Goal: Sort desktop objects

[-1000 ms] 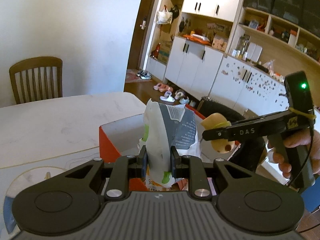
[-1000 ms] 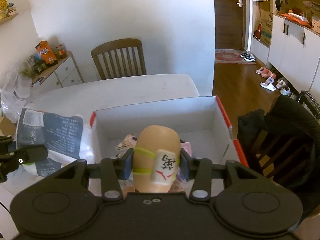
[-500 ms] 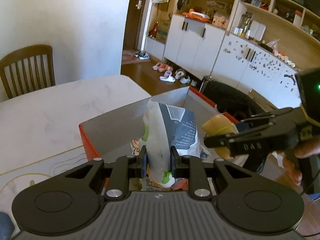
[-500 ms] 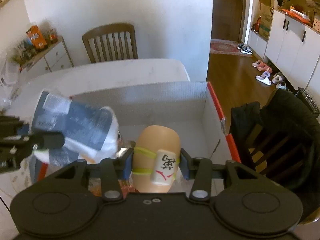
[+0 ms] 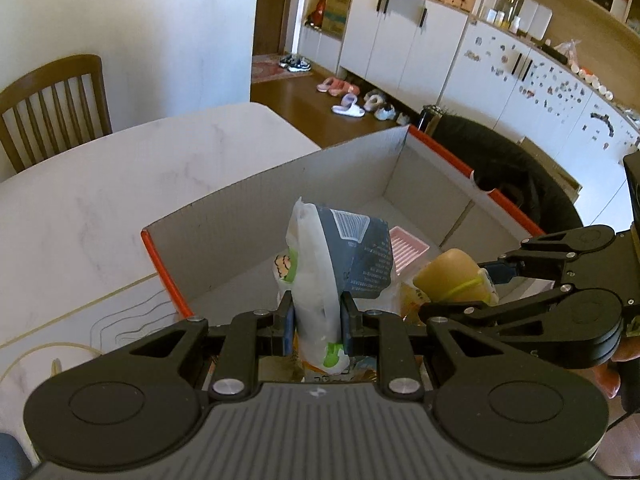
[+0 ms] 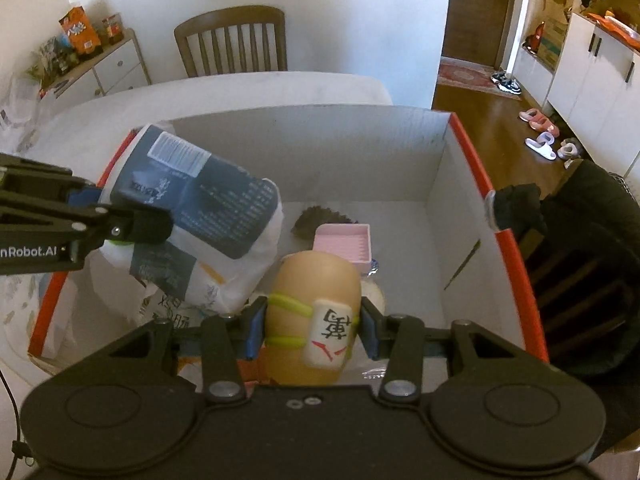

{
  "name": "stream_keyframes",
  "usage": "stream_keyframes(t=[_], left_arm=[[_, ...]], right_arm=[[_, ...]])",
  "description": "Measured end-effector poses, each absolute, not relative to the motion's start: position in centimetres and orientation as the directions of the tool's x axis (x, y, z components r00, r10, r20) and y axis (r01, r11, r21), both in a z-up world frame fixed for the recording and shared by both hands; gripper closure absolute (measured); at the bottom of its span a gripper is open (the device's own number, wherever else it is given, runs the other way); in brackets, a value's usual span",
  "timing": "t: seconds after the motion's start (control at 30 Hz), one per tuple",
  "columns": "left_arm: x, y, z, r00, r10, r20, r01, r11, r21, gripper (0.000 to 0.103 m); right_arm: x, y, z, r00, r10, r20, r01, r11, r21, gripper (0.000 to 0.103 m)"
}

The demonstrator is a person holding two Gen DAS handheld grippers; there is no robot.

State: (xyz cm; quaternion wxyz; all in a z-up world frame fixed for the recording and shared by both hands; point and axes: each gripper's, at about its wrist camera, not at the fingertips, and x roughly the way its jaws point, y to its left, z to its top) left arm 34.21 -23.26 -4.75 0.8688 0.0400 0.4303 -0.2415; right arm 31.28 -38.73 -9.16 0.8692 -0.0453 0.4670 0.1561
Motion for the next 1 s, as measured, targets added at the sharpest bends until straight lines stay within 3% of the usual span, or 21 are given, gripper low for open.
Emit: stream_keyframes(t=[0.4, 0.6, 0.67, 0.73, 0.8, 1.0], left_arm=[[34.9, -23.9, -5.0, 0.468, -0.367, -0.804, 0.471, 0.873, -0.124, 0.082], [34.7, -23.7, -4.7, 0.48, -0.35, -0.805, 0.46, 0.881, -0.109, 0.075], [34.6, -23.5, -4.7, 0.48, -0.344, -0.807, 0.452, 0.885, -0.108, 0.07], [34.5, -23.3, -4.5, 0.488, -0.339, -0.804, 0.449, 0.888, -0.102, 0.043], [34.1, -23.1, -4.1, 0.505, -0.352, -0.788, 0.458, 0.883, -0.101, 0.033], [33.1, -22.6, -2.9, 0.531, -0.369, -0.763, 0.469, 0.878, -0.099, 0.033]], right_arm=[[31.7, -38.0, -10.4, 0.49, 0.213, -0.845, -0.35, 0.936, 0.034, 0.056], [31.5, -38.0, -10.4, 0.489, 0.213, -0.846, -0.356, 0.934, 0.03, 0.05], [31.4, -38.1, -10.2, 0.492, 0.214, -0.844, -0.359, 0.933, 0.028, 0.044], [31.2, -38.1, -10.0, 0.503, 0.215, -0.837, -0.356, 0.934, 0.025, 0.037], [31.0, -38.1, -9.7, 0.51, 0.217, -0.832, -0.357, 0.934, 0.025, 0.036], [31.0, -38.4, -8.6, 0.524, 0.229, -0.82, -0.349, 0.936, 0.039, 0.033]])
